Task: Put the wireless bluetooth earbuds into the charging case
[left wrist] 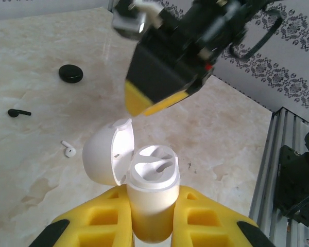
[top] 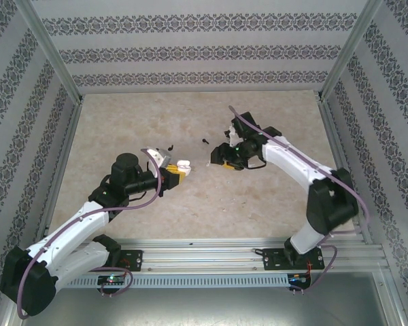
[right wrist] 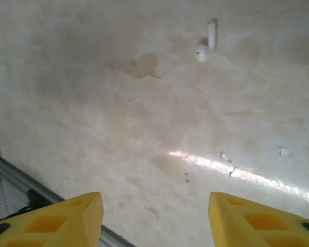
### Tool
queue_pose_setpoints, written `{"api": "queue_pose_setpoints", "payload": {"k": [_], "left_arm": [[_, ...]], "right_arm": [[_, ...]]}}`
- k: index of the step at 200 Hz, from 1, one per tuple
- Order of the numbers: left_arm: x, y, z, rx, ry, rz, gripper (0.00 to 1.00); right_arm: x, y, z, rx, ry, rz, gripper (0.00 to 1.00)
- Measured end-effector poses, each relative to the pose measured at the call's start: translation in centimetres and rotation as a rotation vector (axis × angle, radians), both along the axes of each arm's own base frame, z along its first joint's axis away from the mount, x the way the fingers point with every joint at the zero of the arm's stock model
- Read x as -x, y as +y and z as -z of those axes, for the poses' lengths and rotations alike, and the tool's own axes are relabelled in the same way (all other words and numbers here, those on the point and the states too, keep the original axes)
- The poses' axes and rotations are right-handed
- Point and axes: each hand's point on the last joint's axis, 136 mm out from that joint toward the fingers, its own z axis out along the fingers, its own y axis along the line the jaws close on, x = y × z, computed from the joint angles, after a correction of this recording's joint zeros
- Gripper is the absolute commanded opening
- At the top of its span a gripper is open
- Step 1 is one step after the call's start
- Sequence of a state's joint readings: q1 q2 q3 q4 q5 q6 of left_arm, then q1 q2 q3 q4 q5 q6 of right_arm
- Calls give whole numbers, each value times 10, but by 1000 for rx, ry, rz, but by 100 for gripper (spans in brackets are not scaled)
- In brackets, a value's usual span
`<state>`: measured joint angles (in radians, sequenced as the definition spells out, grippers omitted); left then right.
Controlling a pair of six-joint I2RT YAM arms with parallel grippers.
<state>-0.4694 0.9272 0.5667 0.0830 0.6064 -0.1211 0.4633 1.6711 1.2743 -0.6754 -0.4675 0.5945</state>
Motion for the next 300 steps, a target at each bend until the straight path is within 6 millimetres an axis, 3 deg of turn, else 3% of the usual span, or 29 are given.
{"api": "queue_pose_setpoints", "payload": {"k": [40,82,122,205,300], "left_arm": [[-2,2,1,-6,-2,-16,0],[-4,3,2,-14,-7,-28,0],[2,7,11,-22,6,-32,0],[7,10,16,-26,8,-38,0],[14,14,10,-22,-1,-39,0]], "right_arm": [[-37,14,42,71,53,-4,60],[-70,26,64,112,53,-28,60],[-85,32,84,168,64,-66,61],[-74,50,103,234,86,-175,61],[-52,92,94,246,-1,-401,61]]}}
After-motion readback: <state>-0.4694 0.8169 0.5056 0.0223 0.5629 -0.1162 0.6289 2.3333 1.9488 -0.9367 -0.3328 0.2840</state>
